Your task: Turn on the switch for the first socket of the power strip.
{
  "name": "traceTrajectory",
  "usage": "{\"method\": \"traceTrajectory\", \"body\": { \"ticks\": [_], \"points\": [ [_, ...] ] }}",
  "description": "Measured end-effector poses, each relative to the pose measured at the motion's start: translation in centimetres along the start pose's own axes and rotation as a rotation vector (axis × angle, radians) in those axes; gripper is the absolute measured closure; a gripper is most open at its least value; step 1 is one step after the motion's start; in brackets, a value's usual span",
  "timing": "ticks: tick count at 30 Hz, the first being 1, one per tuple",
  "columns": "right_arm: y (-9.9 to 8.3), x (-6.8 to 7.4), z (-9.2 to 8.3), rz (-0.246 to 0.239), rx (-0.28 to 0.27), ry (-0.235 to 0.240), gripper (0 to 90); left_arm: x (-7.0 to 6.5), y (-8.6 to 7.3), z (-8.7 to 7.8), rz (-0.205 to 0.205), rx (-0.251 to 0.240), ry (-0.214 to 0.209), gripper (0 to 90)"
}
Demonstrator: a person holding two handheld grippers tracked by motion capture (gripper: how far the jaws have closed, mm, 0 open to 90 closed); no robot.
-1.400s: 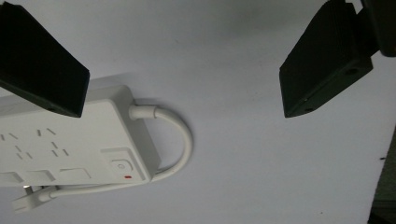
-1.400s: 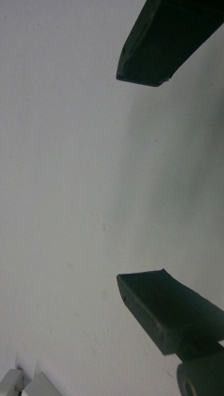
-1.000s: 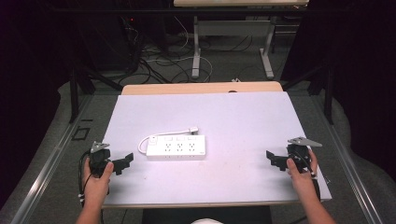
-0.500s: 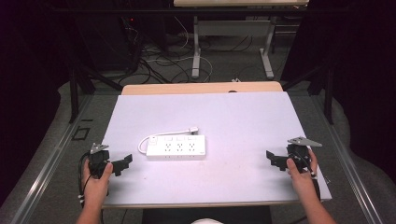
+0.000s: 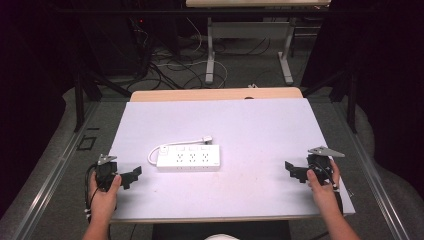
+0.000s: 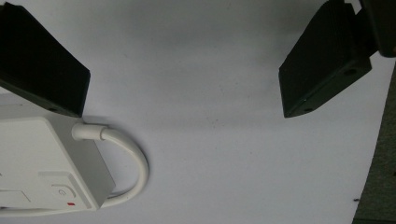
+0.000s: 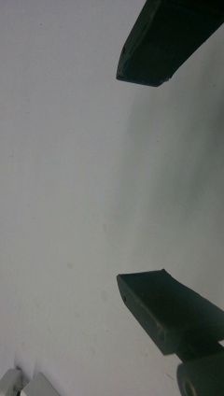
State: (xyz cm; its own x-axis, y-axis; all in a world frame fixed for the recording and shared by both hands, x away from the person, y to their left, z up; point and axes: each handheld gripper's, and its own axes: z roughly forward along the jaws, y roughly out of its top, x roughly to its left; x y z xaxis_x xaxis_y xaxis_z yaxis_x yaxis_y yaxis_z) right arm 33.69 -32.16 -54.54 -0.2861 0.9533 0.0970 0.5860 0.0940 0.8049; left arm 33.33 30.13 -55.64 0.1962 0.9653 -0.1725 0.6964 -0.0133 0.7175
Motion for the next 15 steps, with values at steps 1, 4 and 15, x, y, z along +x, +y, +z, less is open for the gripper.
{"method": "traceTrajectory", "body": {
  "ticks": [1, 4, 15],
  "points": [
    [0.00, 0.00, 0.00, -0.001, 0.000, 0.000, 3.3, 0.00, -0.01, 0.00, -0.001, 0.000, 0.000, 1.9],
    [0.00, 0.01, 0.02, -0.001, 0.000, 0.000, 3.3, -0.01, -0.01, 0.00, -0.001, 0.001, 0.000, 2.0],
    [-0.01, -0.03, 0.05, -0.005, 0.000, 0.002, 3.3, -0.08, -0.04, 0.09, -0.002, -0.002, 0.002, 2.1]
  ]
}}
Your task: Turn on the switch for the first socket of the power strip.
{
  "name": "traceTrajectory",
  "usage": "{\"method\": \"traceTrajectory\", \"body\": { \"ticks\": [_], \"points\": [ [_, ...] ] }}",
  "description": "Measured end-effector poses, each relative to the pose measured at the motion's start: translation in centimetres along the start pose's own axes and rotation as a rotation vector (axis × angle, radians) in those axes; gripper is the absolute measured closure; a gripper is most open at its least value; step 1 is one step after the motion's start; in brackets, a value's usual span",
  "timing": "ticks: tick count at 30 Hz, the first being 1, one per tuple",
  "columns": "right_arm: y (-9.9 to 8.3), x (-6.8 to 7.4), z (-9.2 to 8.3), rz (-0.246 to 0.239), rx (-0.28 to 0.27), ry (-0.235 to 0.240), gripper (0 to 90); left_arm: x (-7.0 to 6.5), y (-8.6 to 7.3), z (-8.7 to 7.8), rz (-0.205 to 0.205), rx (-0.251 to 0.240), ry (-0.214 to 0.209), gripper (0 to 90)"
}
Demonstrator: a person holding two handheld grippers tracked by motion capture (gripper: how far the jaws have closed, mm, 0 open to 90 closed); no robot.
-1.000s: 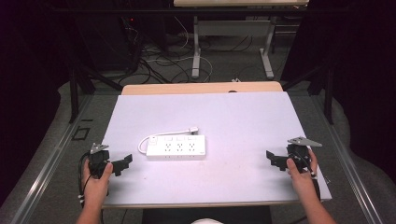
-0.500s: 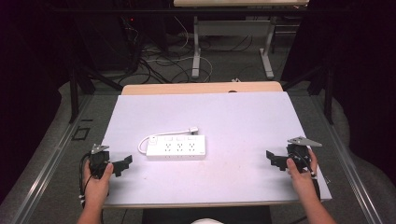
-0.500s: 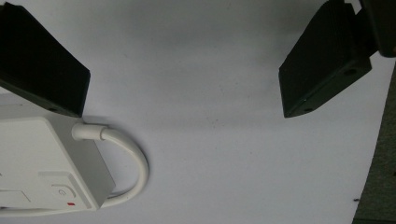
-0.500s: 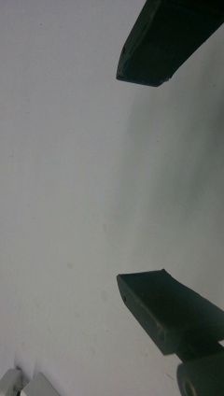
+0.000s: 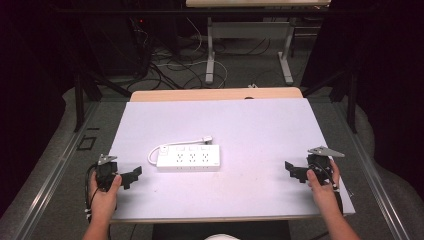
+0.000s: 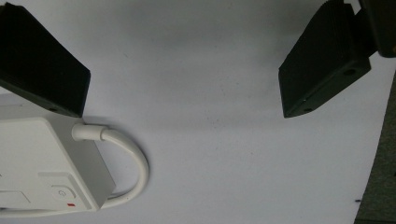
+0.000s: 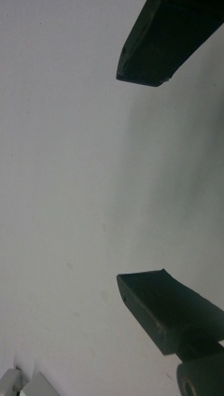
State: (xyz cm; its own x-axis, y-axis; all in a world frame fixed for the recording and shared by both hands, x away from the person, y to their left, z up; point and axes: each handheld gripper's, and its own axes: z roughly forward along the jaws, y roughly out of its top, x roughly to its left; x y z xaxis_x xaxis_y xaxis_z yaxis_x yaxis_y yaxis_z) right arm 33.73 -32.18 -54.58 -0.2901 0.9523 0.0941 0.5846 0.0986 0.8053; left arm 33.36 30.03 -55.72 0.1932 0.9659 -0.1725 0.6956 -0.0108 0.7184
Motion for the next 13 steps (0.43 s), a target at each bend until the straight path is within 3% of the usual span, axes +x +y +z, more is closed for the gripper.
{"method": "traceTrajectory", "body": {
  "ticks": [13],
  "points": [
    [0.05, -0.06, -0.06, 0.007, -0.002, -0.001, 3.3, -0.01, 0.02, 0.05, 0.000, -0.002, -0.005, 2.2]
  ]
}}
